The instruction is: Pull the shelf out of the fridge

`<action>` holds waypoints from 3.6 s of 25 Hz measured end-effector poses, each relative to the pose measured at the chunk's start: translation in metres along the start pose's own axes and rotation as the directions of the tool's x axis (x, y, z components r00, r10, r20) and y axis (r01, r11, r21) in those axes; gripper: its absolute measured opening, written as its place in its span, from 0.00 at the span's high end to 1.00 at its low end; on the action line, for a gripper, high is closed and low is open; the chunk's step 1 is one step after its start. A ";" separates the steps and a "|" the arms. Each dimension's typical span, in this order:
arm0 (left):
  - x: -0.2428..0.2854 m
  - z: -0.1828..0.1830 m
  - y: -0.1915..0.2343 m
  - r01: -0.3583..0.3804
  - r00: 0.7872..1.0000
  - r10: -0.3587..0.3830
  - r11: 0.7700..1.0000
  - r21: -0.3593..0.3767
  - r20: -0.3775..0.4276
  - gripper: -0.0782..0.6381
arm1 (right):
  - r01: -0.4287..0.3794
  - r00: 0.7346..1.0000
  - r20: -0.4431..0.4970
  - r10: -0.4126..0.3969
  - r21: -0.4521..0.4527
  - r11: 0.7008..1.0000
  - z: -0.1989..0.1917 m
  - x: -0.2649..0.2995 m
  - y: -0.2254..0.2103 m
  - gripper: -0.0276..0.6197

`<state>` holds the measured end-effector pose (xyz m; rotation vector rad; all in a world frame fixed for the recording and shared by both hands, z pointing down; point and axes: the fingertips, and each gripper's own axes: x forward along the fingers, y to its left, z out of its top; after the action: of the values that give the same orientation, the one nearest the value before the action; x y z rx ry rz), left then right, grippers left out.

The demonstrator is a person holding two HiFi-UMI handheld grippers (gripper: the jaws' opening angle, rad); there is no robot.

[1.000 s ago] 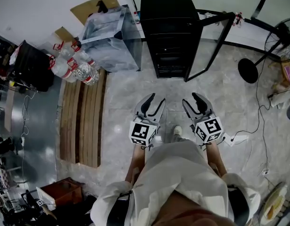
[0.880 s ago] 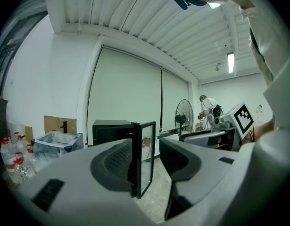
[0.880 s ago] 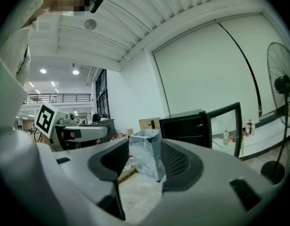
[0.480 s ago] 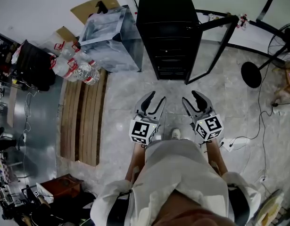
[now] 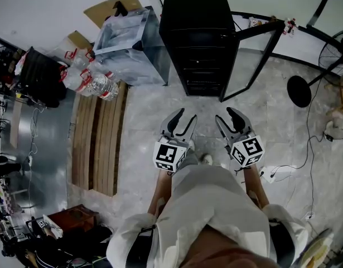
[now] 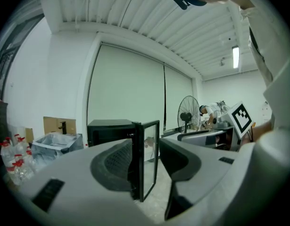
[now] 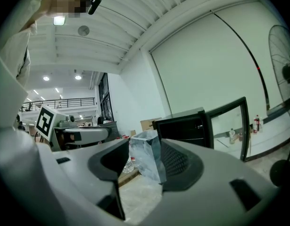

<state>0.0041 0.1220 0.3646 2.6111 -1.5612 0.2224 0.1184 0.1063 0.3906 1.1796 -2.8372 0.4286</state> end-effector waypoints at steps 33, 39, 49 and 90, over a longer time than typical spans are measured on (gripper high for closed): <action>0.110 0.001 0.112 0.094 0.995 -0.093 0.995 -0.037 0.019 0.63 | 0.115 0.993 -0.015 -0.115 0.021 0.993 0.020 0.122 -0.064 0.61; 0.133 -0.004 0.139 0.129 0.992 -0.129 0.991 -0.047 0.014 0.63 | 0.147 0.989 -0.024 -0.146 0.029 0.989 0.020 0.153 -0.074 0.61; 0.165 -0.013 0.178 0.192 0.981 -0.191 0.978 -0.084 0.021 0.65 | 0.219 0.976 -0.029 -0.218 0.046 0.975 0.019 0.193 -0.087 0.61; 0.300 -0.109 0.216 0.065 0.994 -0.094 0.928 -0.367 -0.061 0.66 | 0.165 0.986 -0.082 -0.144 0.428 0.889 -0.054 0.284 -0.214 0.62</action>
<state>-0.0548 -0.2239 0.5238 2.3390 -1.3200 0.0214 0.0634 -0.2193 0.5333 1.4222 -2.6529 1.1061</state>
